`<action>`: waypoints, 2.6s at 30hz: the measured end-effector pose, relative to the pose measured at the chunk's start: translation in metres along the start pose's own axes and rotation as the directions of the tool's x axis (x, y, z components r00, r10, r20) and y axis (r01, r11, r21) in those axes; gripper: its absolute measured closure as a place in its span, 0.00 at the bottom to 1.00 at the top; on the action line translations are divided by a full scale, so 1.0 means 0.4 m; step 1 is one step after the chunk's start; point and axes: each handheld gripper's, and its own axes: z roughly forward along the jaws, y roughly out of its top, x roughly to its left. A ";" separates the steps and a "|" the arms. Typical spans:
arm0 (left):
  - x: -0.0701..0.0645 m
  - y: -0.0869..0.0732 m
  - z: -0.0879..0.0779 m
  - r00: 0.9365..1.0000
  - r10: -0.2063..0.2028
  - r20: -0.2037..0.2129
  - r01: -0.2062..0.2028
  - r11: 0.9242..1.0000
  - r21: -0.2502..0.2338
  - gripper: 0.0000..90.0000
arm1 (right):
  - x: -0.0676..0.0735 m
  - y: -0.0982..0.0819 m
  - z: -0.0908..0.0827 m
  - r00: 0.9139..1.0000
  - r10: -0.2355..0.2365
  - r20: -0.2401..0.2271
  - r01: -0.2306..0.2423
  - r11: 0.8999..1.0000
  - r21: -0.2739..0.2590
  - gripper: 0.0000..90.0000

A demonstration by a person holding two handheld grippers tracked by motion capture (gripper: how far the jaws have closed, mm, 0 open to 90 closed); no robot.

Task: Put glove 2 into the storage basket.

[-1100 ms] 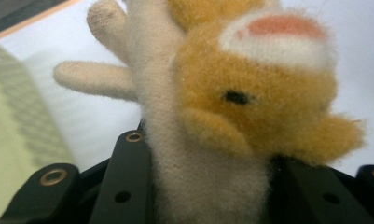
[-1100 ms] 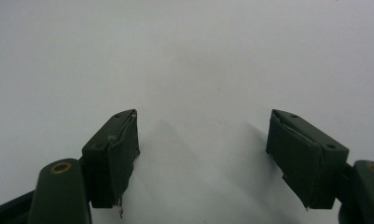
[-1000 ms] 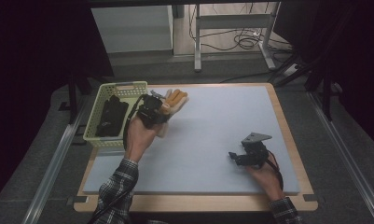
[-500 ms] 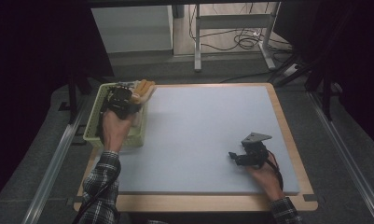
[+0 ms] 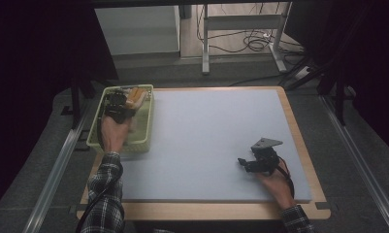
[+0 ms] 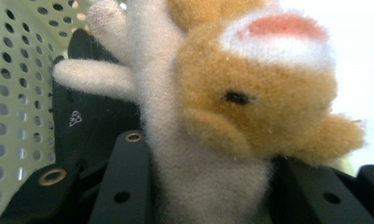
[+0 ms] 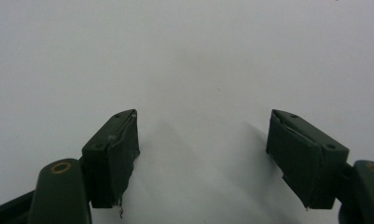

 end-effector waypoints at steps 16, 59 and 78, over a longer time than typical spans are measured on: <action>-0.025 0.043 0.116 0.998 0.031 -0.053 -0.023 0.989 0.147 0.69 | 0.001 0.000 0.000 1.000 -0.005 0.004 0.005 1.000 -0.002 0.28; 0.029 0.009 0.023 0.990 0.042 0.136 -0.043 0.999 0.008 0.04 | 0.002 0.000 0.000 1.000 -0.005 0.011 0.005 1.000 -0.001 0.26; 0.066 -0.045 -0.032 0.984 0.075 0.162 -0.066 0.996 -0.060 0.02 | 0.003 0.000 -0.001 1.000 -0.012 0.018 0.012 1.000 -0.001 0.26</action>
